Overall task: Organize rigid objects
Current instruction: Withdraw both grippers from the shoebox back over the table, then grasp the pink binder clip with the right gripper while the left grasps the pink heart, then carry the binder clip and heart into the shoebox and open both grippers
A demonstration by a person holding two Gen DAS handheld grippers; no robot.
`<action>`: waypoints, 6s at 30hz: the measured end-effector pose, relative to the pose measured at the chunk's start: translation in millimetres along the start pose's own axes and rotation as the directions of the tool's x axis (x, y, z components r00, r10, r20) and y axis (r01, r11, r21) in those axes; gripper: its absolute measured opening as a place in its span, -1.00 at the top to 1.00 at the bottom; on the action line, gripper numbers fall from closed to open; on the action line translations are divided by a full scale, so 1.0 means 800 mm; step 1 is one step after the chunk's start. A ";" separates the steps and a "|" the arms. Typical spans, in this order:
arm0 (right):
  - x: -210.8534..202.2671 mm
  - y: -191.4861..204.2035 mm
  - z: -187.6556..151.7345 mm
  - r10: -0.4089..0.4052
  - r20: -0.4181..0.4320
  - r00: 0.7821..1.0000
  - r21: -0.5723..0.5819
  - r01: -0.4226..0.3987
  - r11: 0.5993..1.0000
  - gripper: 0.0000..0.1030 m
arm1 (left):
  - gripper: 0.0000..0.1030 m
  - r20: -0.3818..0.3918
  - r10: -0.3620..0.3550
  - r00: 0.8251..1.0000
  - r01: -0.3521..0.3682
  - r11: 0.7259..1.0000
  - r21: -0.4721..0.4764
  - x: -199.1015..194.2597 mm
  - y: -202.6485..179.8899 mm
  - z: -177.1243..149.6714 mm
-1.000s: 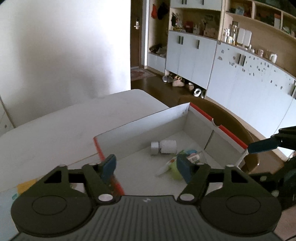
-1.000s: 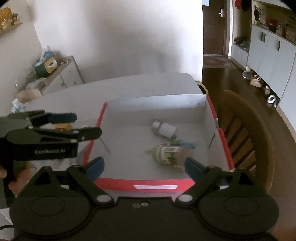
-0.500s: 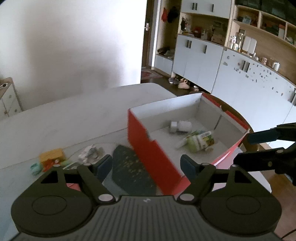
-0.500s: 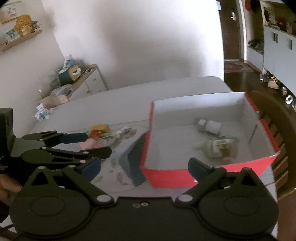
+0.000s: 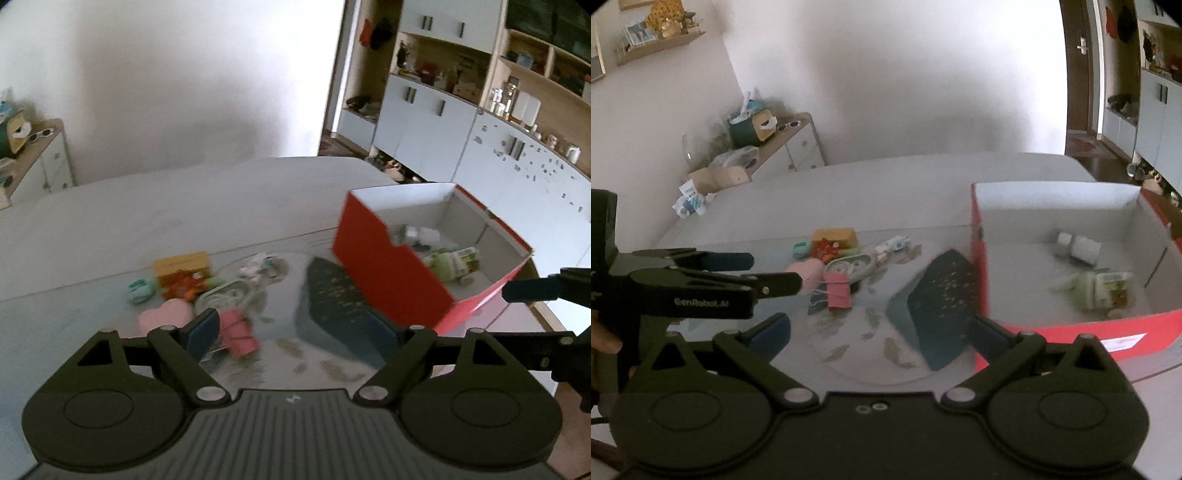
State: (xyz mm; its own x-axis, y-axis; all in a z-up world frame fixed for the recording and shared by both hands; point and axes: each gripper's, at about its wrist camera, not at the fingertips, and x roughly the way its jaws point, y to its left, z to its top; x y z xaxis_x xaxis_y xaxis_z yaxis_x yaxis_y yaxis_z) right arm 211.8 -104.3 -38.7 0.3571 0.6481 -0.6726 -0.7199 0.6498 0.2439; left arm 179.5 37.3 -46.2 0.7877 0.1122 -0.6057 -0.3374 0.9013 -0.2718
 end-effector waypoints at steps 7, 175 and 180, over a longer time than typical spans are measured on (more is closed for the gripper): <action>0.045 0.039 -0.004 -0.026 -0.030 0.999 -0.044 0.025 0.999 -0.99 | -0.67 -0.018 0.066 0.998 -0.066 0.997 -0.028 0.011 0.065 -0.014; 0.119 -0.315 0.098 -0.292 -0.200 0.935 -0.142 0.267 0.953 0.42 | -0.33 -0.275 0.194 0.942 -0.151 0.974 0.170 0.305 -0.260 0.120; 0.128 -0.318 0.095 -0.296 -0.231 0.927 -0.153 0.266 0.952 0.48 | -0.33 -0.316 0.207 0.926 -0.153 0.970 0.189 0.322 -0.262 0.118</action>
State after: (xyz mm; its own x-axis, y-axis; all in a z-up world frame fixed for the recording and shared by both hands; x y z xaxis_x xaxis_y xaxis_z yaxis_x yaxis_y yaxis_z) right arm 477.3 -172.9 -116.5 0.4065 0.3165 -0.8571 -0.6812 0.7301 -0.0536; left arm 501.4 -83.6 -74.7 0.4965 0.1587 -0.8534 -0.3501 0.9362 -0.0296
